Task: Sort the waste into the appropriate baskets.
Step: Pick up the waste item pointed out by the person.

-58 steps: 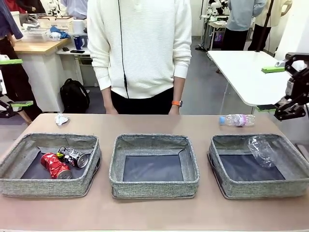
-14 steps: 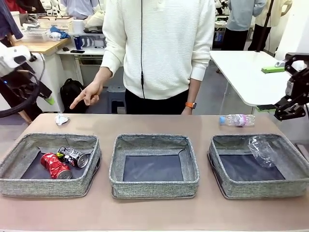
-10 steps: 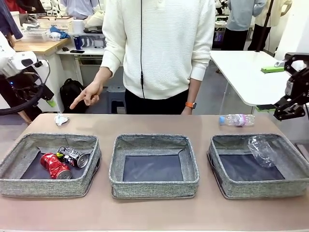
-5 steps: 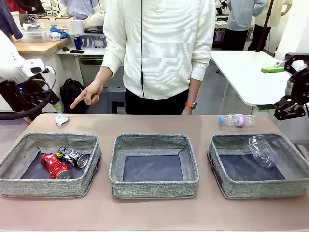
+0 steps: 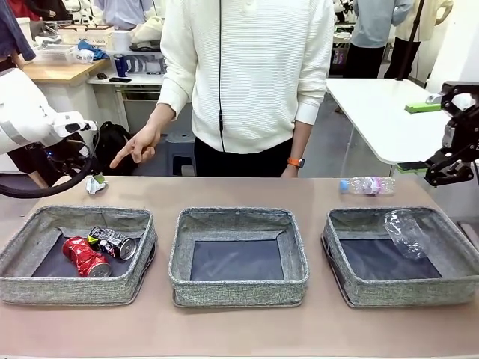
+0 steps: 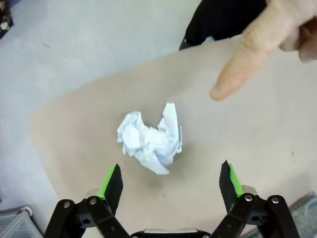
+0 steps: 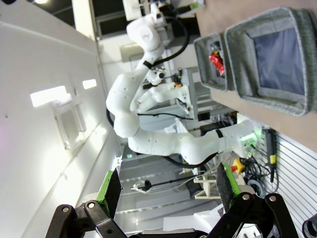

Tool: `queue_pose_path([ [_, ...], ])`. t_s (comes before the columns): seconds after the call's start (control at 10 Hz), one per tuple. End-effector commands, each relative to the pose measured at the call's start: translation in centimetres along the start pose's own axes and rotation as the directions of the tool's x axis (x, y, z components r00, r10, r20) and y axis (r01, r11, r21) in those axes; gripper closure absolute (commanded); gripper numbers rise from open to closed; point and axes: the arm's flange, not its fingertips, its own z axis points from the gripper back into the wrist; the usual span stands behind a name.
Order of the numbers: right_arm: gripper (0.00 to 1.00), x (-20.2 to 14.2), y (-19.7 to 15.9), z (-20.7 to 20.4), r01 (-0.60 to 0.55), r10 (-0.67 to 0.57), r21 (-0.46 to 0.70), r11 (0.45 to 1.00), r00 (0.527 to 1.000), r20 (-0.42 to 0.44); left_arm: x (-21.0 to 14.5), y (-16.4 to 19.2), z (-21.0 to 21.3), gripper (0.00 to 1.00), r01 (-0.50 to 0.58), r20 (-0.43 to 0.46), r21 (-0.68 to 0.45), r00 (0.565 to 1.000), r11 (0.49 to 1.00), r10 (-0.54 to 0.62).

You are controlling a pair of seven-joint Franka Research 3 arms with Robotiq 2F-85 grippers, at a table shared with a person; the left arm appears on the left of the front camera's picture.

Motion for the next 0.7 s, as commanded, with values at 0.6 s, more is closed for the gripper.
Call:
queue_pose_path([
  [0.6,0.0,0.16,0.17,-0.18,-0.025,0.025,0.026,0.999,1.0,0.001,0.94,0.93,-1.48,0.0,0.013,-0.025,0.012,1.0,1.0,-0.013],
])
